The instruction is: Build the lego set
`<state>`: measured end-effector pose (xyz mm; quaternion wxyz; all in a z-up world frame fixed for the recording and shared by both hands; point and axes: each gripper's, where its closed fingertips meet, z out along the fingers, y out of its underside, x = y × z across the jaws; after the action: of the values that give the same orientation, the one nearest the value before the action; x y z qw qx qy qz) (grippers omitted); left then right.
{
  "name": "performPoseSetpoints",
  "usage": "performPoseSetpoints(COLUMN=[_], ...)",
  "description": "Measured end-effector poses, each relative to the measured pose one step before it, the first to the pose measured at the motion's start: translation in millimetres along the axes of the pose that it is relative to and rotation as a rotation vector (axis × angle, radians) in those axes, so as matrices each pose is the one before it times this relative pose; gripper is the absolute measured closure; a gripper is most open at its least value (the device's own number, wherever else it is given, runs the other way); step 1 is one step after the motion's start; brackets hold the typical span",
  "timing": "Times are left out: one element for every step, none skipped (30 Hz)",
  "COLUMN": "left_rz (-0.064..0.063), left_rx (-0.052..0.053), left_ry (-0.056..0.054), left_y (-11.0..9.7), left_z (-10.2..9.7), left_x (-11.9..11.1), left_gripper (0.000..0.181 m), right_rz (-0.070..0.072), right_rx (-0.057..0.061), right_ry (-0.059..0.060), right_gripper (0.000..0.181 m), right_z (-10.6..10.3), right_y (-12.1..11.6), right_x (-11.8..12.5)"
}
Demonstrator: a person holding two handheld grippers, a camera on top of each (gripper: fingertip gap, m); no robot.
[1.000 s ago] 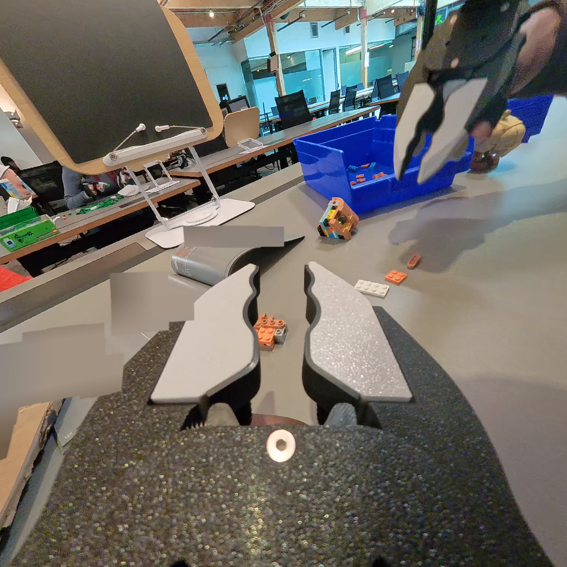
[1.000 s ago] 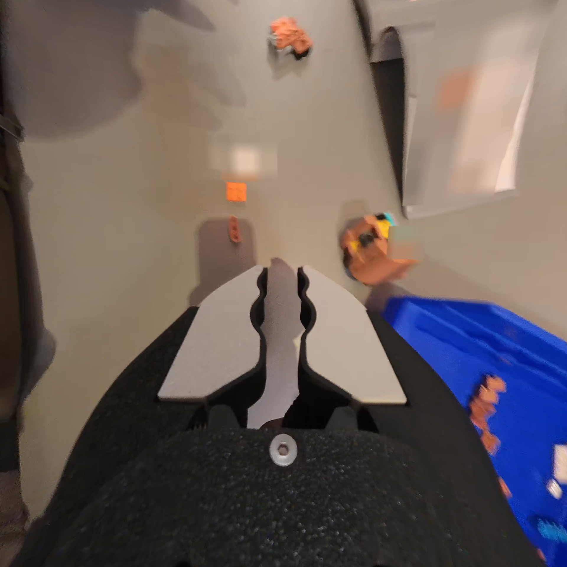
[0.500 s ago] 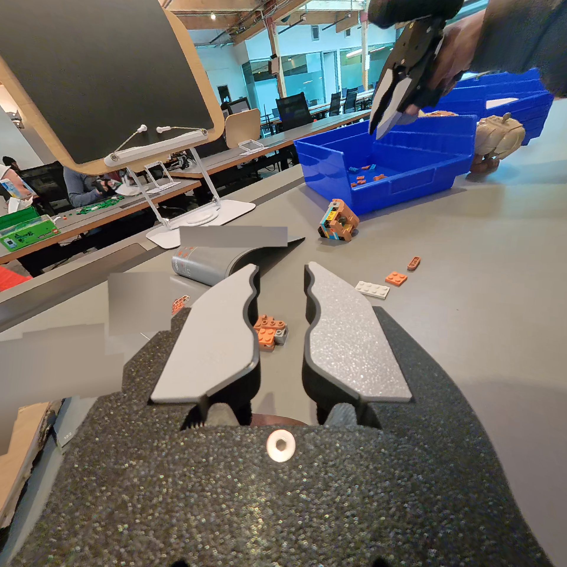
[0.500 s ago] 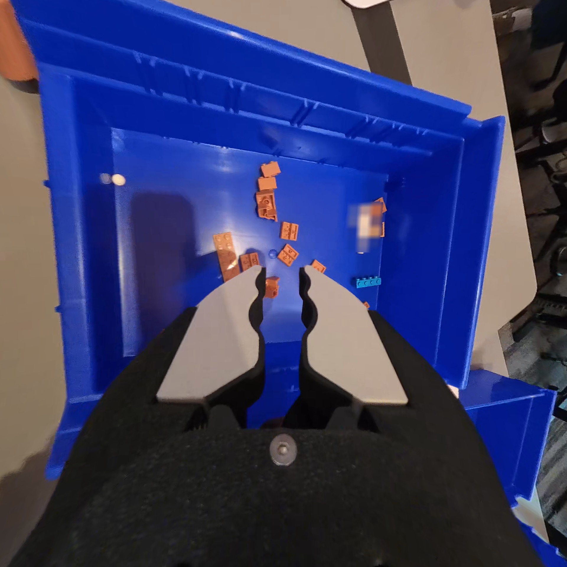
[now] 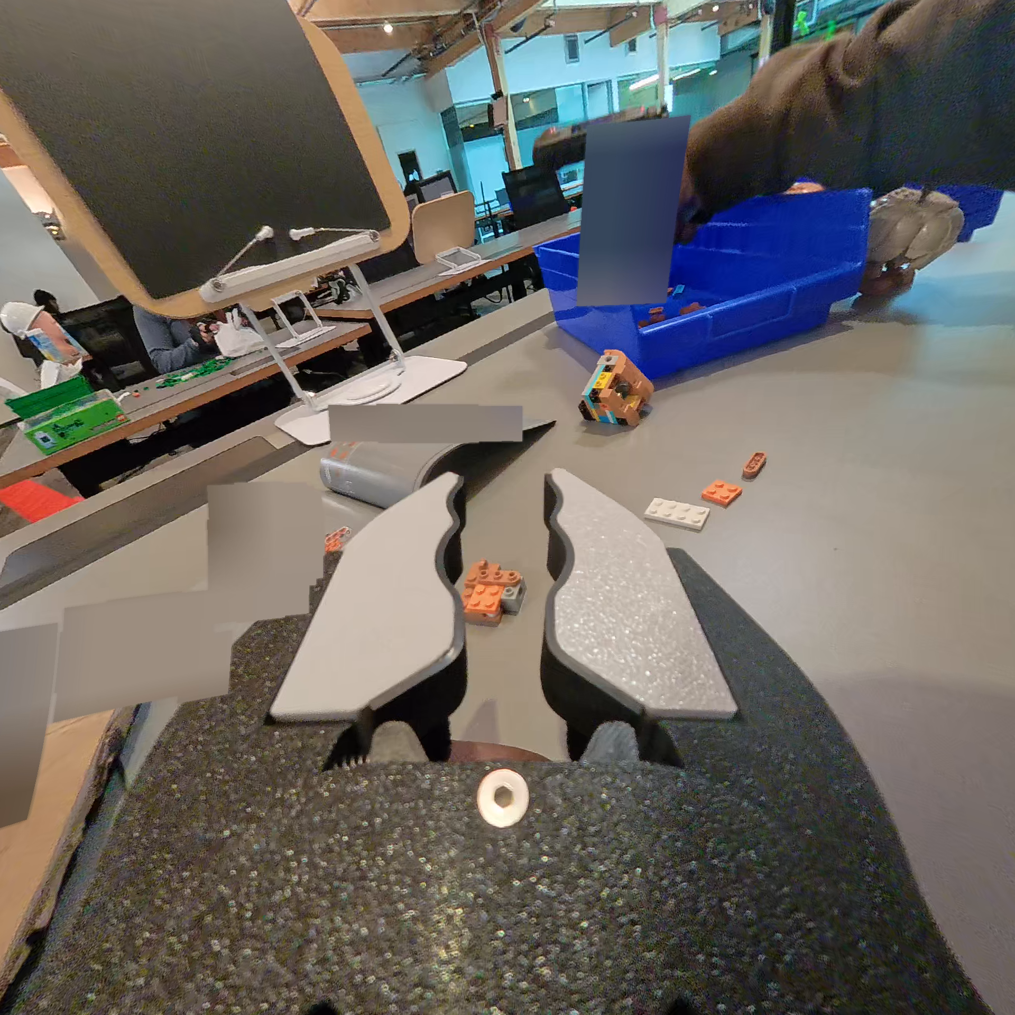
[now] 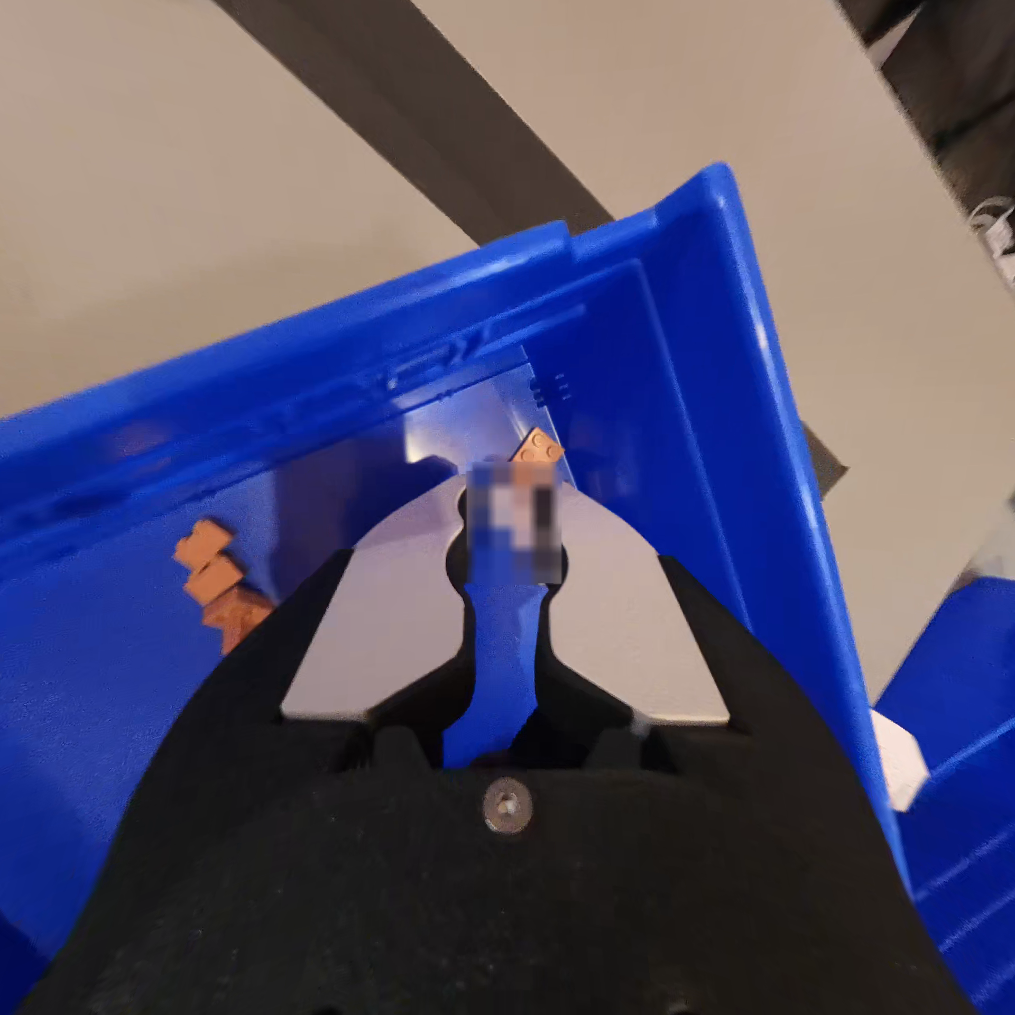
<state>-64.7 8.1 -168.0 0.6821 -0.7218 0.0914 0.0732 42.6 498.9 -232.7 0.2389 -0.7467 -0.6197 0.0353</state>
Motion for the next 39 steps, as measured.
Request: performPoseSetpoints(left_rz=[-0.0038, -0.0049, -0.0052, -0.0043, -0.0021, 0.0011, 0.0040, 0.0056, 0.0060, 0.0053, 0.0037, 0.0010, -0.0010, -0.0017, -0.0018, -0.0014, -0.0010, 0.0000, 0.0008, 0.0013, 0.0016, 0.0016, 0.0016, 0.0014, 0.0014, 0.0013, 0.0006, 0.0003, 0.0006, 0.0014, 0.0014, 0.0007, 0.0010, 0.0013, 0.0012, 0.0008, 0.0011, 0.0012, 0.0006], left_rx=[0.0046, 0.0038, 0.0032, 0.0023, 0.0009, -0.0005, -0.0014, -0.0016, -0.0012, 0.0005, 0.0018, 0.0030, 0.0033, 0.0037, 0.0032, 0.0022, 0.0021, 0.0025, 0.0016, 0.0005, -0.0009, -0.0014, -0.0010, -0.0002, 0.0002, 0.0010, 0.0018, 0.0013, 0.0000, -0.0009, 0.0005, 0.0025, 0.0030, 0.0030, 0.0033, 0.0028, 0.0019, 0.0016, 0.0017], left_ry=[-0.0078, -0.0056, -0.0028, 0.0010, 0.0045, 0.0064, 0.0067, 0.0062, 0.0049, 0.0029, 0.0007, -0.0014, -0.0025, -0.0033, -0.0039, -0.0033, -0.0024, -0.0008, 0.0010, 0.0018, 0.0026, 0.0028, 0.0021, 0.0010, -0.0001, -0.0014, -0.0023, -0.0029, -0.0037, -0.0038, -0.0025, -0.0011, 0.0000, 0.0004, 0.0014, 0.0018, 0.0015, 0.0009, 0.0002], left_y=[-0.47, -0.40, -0.47, -0.52, -0.40, -0.14, -0.03, -0.07, -0.03, -0.28, -0.55, -0.68, -0.65, -0.64, -0.49, -0.38, -0.33, -0.50, -0.44, -0.23, 0.09, 0.17, 0.15, -0.05, -0.10, -0.25, -0.32, -0.26, 0.05, 0.13, -0.08, -0.46, -0.72, -0.72, -0.82, -0.63, -0.42, -0.41, -0.36], left_z=[-1.50, -1.15, -0.69, -0.16, 0.25, 0.46, 0.42, 0.41, 0.35, -0.03, -0.26, -0.40, -0.58, -0.67, -0.69, -0.76, -0.46, -0.23, -0.09, 0.14, 0.16, 0.32, 0.14, 0.10, -0.07, -0.23, -0.38, -0.31, -0.41, -0.47, -0.46, -0.32, -0.29, -0.29, -0.16, -0.30, -0.16, -0.27, -0.28], left_x=[-1.70, -1.37, -0.93, -0.33, 0.57, 1.12, 1.45, 1.56, 1.39, 0.97, 0.39, -0.20, -0.48, -0.73, -0.77, -0.63, -0.35, -0.14, 0.22, 0.40, 0.72, 0.64, 0.46, 0.32, 0.18, -0.19, -0.35, -0.41, -0.70, -0.58, -0.31, -0.01, 0.06, 0.09, 0.41, 0.44, 0.39, 0.41, 0.16], left_gripper=[0.154, 0.154, 0.154, 0.154, 0.154, 0.155, 0.154, 0.154, 0.154, 0.155, 0.155, 0.155, 0.155, 0.155, 0.155, 0.155, 0.155, 0.155, 0.155, 0.155, 0.155, 0.155, 0.155, 0.155, 0.155, 0.155, 0.155, 0.155, 0.155, 0.155, 0.155, 0.155, 0.155, 0.155, 0.155, 0.155, 0.155, 0.155, 0.155], right_rz=[0.0270, 0.0208, 0.0147, 0.0136, 0.0168, 0.0188, 0.0169, 0.0142, 0.0191, 0.0233, 0.0169, 0.0078, -0.0001, -0.0083, -0.0186, -0.0270, -0.0308, -0.0320, -0.0299, -0.0235, -0.0151, -0.0031, 0.0069, 0.0108, 0.0106, 0.0082, 0.0057, 0.0031, 0.0020, 0.0056, 0.0088, 0.0056, 0.0001, -0.0030, -0.0052, -0.0069, -0.0072, -0.0083, -0.0090], right_rx=[-0.0085, -0.0018, 0.0013, 0.0023, 0.0013, -0.0040, -0.0120, -0.0175, -0.0068, 0.0057, 0.0011, -0.0028, -0.0072, -0.0108, -0.0138, -0.0149, -0.0151, -0.0088, 0.0034, 0.0088, 0.0094, 0.0097, 0.0059, -0.0019, -0.0115, -0.0178, -0.0203, -0.0197, -0.0067, 0.0034, 0.0008, 0.0025, 0.0031, 0.0033, 0.0028, 0.0010, 0.0002, 0.0010, 0.0002], right_ry=[-0.0051, 0.0029, 0.0117, 0.0134, 0.0046, -0.0039, -0.0076, -0.0146, -0.0211, -0.0258, -0.0284, -0.0273, -0.0387, -0.0528, -0.0541, -0.0399, -0.0166, 0.0016, 0.0100, 0.0112, 0.0055, 0.0034, 0.0021, 0.0001, 0.0046, 0.0100, 0.0106, 0.0071, 0.0038, 0.0038, 0.0006, -0.0014, 0.0015, -0.0006, -0.0014, 0.0029, 0.0061, 0.0066, 0.0061], right_gripper=[0.161, 0.161, 0.161, 0.161, 0.162, 0.162, 0.162, 0.161, 0.161, 0.162, 0.161, 0.158, 0.160, 0.161, 0.163, 0.163, 0.163, 0.164, 0.164, 0.164, 0.164, 0.164, 0.164, 0.163, 0.163, 0.160, 0.157, 0.155, 0.153, 0.153, 0.153, 0.153, 0.154, 0.155, 0.159, 0.163, 0.164, 0.164, 0.164], right_z=[6.65, 4.86, 3.41, 2.40, 2.22, 2.19, 2.34, 2.53, 1.51, 0.29, -0.21, -0.76, -1.45, -1.76, -1.70, -1.43, -1.22, -1.56, -2.30, -2.88, -2.67, -2.16, -1.15, 0.40, 1.70, 2.63, 3.22, 3.43, 2.62, 1.04, 0.58, 0.45, 0.35, 0.42, 0.27, 0.23, 0.01, -0.05, -0.25], right_y=[-0.18, -0.68, -0.88, -0.63, -0.11, 1.07, 2.37, 3.53, 1.99, -0.19, 0.11, 0.81, 1.57, 2.39, 3.30, 3.80, 4.00, 2.61, 0.41, -0.83, -1.45, -1.85, -1.43, -0.29, 1.10, 2.15, 2.65, 2.89, 1.06, -0.62, -0.74, -0.84, -0.79, -0.64, -0.54, -0.25, -0.04, -0.14, 0.34], right_x=[1.20, 1.80, 2.56, 2.73, 1.57, 0.41, 0.00, -0.87, -1.50, -1.87, -2.34, -2.73, -5.13, -8.22, -9.67, -8.81, -6.20, -3.92, -2.51, -1.66, -1.41, -0.75, -0.16, -0.16, 0.47, 1.23, 1.13, 0.68, 0.31, 0.63, 0.62, 0.11, 0.20, -0.55, -1.18, -0.70, -0.02, -0.18, -0.21])
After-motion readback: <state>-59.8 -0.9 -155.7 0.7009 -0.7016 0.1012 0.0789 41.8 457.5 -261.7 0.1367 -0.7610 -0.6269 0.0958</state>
